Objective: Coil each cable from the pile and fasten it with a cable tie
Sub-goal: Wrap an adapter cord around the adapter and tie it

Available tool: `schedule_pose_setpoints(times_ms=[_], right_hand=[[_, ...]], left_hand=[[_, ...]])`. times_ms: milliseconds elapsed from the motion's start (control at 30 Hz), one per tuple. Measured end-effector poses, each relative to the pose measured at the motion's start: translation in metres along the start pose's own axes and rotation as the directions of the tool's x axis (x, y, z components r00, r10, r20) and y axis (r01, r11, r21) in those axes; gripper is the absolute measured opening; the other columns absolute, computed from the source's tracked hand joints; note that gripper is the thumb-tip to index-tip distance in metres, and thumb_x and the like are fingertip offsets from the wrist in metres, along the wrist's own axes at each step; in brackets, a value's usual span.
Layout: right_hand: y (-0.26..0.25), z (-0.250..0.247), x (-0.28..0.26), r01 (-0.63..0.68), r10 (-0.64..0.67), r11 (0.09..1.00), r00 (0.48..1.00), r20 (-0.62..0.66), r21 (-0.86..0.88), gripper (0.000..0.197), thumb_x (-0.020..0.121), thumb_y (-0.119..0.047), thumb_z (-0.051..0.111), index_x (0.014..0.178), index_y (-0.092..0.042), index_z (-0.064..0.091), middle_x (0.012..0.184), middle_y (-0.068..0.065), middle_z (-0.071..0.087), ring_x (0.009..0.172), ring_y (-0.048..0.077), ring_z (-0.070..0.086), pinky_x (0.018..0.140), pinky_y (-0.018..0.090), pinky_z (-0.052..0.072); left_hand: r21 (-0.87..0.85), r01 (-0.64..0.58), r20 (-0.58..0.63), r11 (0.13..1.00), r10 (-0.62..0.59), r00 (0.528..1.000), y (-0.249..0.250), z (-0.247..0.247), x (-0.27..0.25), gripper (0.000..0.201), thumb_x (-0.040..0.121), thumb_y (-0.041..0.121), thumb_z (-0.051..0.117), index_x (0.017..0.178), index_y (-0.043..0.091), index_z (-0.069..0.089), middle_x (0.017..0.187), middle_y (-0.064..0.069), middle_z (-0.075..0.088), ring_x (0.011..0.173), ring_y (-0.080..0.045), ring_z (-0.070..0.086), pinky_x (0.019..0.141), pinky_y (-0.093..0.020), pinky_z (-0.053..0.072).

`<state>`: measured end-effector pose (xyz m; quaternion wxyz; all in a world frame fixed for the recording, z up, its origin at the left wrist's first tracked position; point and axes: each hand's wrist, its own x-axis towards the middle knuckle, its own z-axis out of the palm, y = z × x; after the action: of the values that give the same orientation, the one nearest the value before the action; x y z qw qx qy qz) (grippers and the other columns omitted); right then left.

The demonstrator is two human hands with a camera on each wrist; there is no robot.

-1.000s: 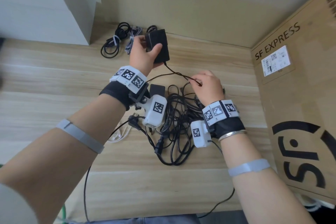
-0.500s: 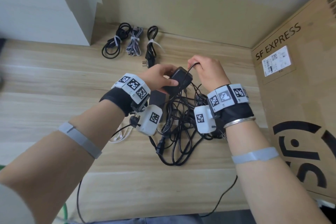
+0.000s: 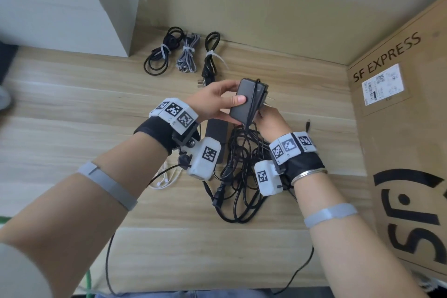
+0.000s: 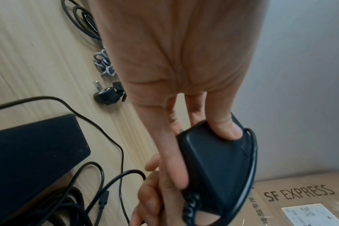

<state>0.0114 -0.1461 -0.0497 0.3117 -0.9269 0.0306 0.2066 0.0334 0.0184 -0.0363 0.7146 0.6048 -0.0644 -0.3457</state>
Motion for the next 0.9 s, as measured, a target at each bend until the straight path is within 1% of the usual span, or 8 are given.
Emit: schedule_pose_setpoints(times_ms=[133,200,333,433,567,667,767,900], right_hand=[[-0.007,0.013,0.001,0.048,-0.036,0.99,0.995,0.088,-0.132,0.031,0.099,-0.017,0.037,0.121,-0.001,0.052,0.111,0.025,0.059,0.102,0.037,0.056,0.085,0.038,0.044],[-0.008,0.015,0.0,0.087,-0.07,0.982,0.992,0.108,-0.169,0.028,0.099,-0.024,0.038,0.12,-0.007,0.049,0.101,0.019,0.062,0.096,0.033,0.058,0.081,0.037,0.044],[-0.012,0.015,-0.005,0.122,-0.095,0.967,0.987,0.128,-0.222,0.013,0.095,-0.025,0.046,0.106,-0.018,0.046,0.077,-0.007,0.055,0.084,0.026,0.059,0.078,0.034,0.046],[-0.015,0.005,-0.011,0.16,-0.129,0.928,0.985,0.113,-0.338,0.017,0.092,-0.024,0.044,0.107,-0.02,0.051,0.074,-0.004,0.055,0.081,0.027,0.059,0.075,0.038,0.05],[-0.022,-0.012,-0.022,0.139,-0.135,0.894,0.99,0.039,-0.426,0.027,0.087,-0.015,0.044,0.108,-0.026,0.057,0.083,-0.003,0.053,0.081,0.025,0.055,0.067,0.029,0.041],[-0.026,-0.023,-0.029,0.131,-0.168,0.867,0.985,-0.036,-0.481,0.031,0.085,-0.013,0.045,0.108,-0.028,0.058,0.082,-0.002,0.054,0.075,0.024,0.051,0.066,0.028,0.037],[-0.025,-0.032,-0.027,0.139,-0.231,0.86,0.964,-0.131,-0.492,0.028,0.087,-0.01,0.043,0.103,-0.023,0.061,0.094,0.0,0.063,0.079,0.024,0.053,0.068,0.029,0.038],[-0.024,-0.035,-0.016,0.198,-0.32,0.887,0.915,-0.246,-0.418,0.026,0.092,-0.01,0.044,0.101,-0.018,0.067,0.095,0.006,0.06,0.087,0.027,0.055,0.069,0.034,0.046]], left_hand=[[-0.159,-0.069,-0.09,0.985,0.055,0.994,0.004,0.003,0.004,0.027,0.094,0.008,0.045,0.121,0.011,0.046,0.114,-0.004,0.055,0.094,-0.018,0.063,0.069,-0.031,0.059],[-0.228,-0.106,-0.16,0.968,0.07,0.985,0.008,0.001,0.007,0.025,0.095,0.01,0.044,0.12,0.01,0.045,0.111,-0.006,0.057,0.093,-0.02,0.064,0.07,-0.031,0.059],[-0.158,-0.141,-0.306,0.977,0.087,0.948,0.009,-0.003,0.012,0.021,0.095,0.012,0.046,0.115,0.011,0.042,0.102,-0.005,0.059,0.09,-0.02,0.064,0.07,-0.033,0.059],[-0.079,-0.144,-0.381,0.986,0.103,0.919,0.006,-0.005,0.015,0.021,0.095,0.011,0.047,0.115,0.011,0.039,0.097,-0.004,0.059,0.087,-0.018,0.064,0.069,-0.034,0.059],[0.203,-0.085,-0.491,0.975,0.176,0.853,0.004,-0.006,0.021,0.037,0.092,0.011,0.053,0.126,0.007,0.039,0.099,-0.007,0.051,0.092,-0.026,0.059,0.06,-0.028,0.059],[0.505,0.012,-0.493,0.863,0.277,0.825,0.001,-0.011,0.022,0.04,0.09,0.012,0.056,0.127,0.006,0.041,0.105,-0.007,0.053,0.096,-0.021,0.054,0.075,-0.026,0.051],[0.603,0.071,-0.433,0.795,0.25,0.866,-0.001,-0.015,0.02,0.042,0.089,0.012,0.056,0.129,0.008,0.042,0.121,-0.012,0.055,0.109,-0.026,0.054,0.088,-0.033,0.047],[0.687,0.091,-0.279,0.721,0.146,0.949,-0.004,-0.01,0.021,0.044,0.089,0.012,0.056,0.13,0.011,0.043,0.126,-0.012,0.056,0.112,-0.029,0.055,0.092,-0.037,0.047]])
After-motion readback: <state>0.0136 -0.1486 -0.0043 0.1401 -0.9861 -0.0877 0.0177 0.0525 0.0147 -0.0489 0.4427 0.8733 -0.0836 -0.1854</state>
